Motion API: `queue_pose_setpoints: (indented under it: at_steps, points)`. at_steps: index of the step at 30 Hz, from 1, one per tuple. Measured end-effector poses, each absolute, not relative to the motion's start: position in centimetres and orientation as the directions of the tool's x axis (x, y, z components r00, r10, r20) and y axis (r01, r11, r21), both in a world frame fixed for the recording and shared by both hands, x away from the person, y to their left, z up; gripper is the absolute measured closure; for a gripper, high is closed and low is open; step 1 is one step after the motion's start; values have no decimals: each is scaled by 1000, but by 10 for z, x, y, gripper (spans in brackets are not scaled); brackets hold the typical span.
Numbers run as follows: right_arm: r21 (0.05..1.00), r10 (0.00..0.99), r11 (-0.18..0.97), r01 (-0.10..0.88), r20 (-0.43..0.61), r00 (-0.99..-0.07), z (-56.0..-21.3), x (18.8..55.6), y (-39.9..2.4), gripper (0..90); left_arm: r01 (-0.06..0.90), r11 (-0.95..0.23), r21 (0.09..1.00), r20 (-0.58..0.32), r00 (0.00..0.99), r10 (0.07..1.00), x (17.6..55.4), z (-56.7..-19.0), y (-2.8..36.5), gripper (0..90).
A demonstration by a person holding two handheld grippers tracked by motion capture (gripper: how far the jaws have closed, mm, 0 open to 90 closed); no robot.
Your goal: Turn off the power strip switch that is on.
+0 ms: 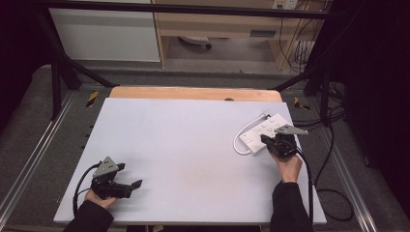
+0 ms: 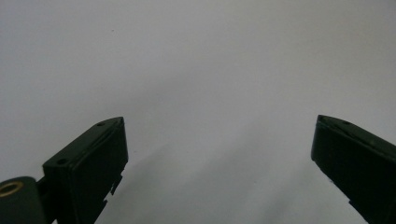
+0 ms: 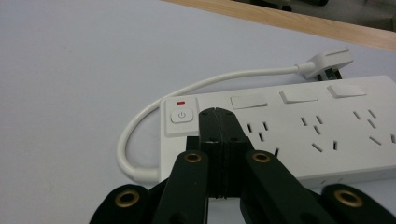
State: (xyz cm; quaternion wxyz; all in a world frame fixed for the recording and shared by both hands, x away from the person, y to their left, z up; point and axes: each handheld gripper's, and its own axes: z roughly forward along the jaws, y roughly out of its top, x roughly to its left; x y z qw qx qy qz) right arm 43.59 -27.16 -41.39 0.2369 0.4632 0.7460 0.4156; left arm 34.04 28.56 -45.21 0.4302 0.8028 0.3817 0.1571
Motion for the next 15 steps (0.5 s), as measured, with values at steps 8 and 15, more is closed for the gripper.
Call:
queue_pose_setpoints:
  at_steps: [8, 15]
  points:
    - [842, 896, 211, 497, 37, -442, -417, 443, -271, 900, 481, -338, 809, -78, 658, 749, 341, -452, 286, 35]
    - [836, 900, 211, 506, 37, -435, -420, 450, -273, 900, 482, -340, 808, -77, 658, 749, 342, -453, 285, 35]
